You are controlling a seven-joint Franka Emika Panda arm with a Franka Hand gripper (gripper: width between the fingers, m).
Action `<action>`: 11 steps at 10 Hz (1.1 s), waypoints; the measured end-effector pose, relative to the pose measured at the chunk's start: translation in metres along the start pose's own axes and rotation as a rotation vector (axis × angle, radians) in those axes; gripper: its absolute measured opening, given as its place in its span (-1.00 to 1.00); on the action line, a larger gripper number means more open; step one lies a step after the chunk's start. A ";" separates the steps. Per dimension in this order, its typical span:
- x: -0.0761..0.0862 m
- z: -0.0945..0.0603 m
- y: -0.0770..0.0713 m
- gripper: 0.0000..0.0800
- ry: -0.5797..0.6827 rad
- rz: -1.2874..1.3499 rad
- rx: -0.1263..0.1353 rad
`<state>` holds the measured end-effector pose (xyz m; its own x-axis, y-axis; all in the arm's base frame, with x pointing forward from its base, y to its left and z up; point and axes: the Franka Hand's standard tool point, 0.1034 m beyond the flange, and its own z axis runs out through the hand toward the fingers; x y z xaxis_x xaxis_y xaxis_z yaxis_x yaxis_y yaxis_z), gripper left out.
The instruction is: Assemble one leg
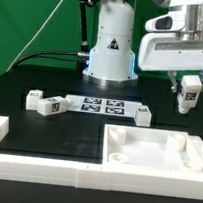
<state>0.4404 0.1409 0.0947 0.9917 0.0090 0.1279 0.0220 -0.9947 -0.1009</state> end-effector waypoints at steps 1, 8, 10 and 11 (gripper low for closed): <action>-0.003 0.001 -0.003 -0.28 -0.002 -0.004 0.001; 0.064 -0.001 0.025 -0.28 -0.005 -0.118 -0.002; 0.102 0.000 0.033 -0.28 -0.002 -0.135 0.009; 0.116 0.002 0.034 -0.28 0.008 -0.146 0.013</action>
Offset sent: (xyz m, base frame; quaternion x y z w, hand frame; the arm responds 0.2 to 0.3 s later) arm 0.0000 0.0000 0.0000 0.0000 0.0000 0.0000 1.0000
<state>0.5564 0.1080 0.1045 0.9768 0.1531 0.1498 0.1682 -0.9813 -0.0933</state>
